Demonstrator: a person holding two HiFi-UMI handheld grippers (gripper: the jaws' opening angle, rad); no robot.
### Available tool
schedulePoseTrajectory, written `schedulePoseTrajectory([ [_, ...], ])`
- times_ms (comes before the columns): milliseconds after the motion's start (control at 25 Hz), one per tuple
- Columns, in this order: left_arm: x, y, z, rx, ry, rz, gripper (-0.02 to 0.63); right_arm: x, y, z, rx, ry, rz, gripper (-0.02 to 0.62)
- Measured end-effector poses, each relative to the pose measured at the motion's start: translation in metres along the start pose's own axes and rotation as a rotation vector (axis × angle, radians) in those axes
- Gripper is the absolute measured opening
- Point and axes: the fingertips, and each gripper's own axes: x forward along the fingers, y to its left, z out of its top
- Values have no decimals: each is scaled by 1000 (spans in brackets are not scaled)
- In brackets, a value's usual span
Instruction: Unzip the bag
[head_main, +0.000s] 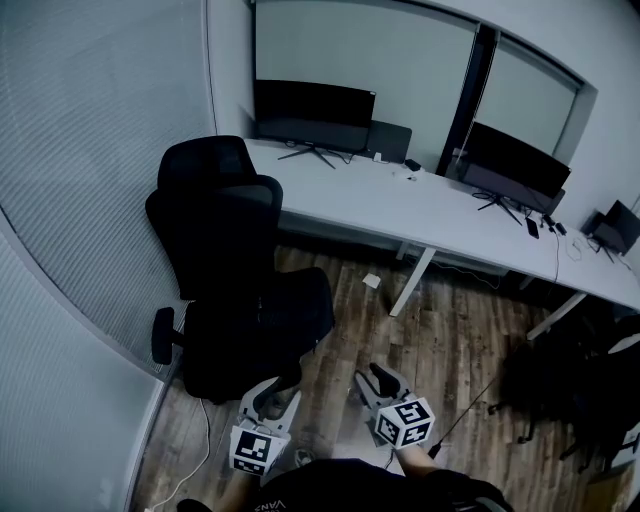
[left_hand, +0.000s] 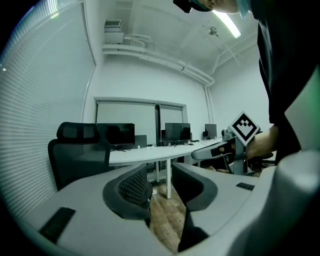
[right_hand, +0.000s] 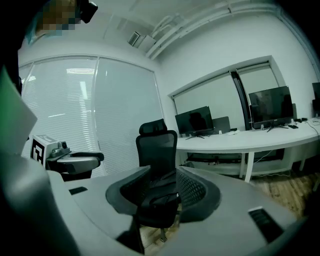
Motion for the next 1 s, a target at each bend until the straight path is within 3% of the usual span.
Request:
schedulePoseTrajectory([
  [240,5,21,-9,-11,16,-4,181,25,-3,-1,0,18,-20,176],
  [480,17,36,-28,-24,61,1,220,48,-18,-7,-29,47,-30,178],
  [760,55,51,-46,-46,113,25,250,84,-49,-10,-42,91,-10,178],
  [1000,98,65,-50,-9,108,74,252,117,-84,-11,-84,141,21,178],
])
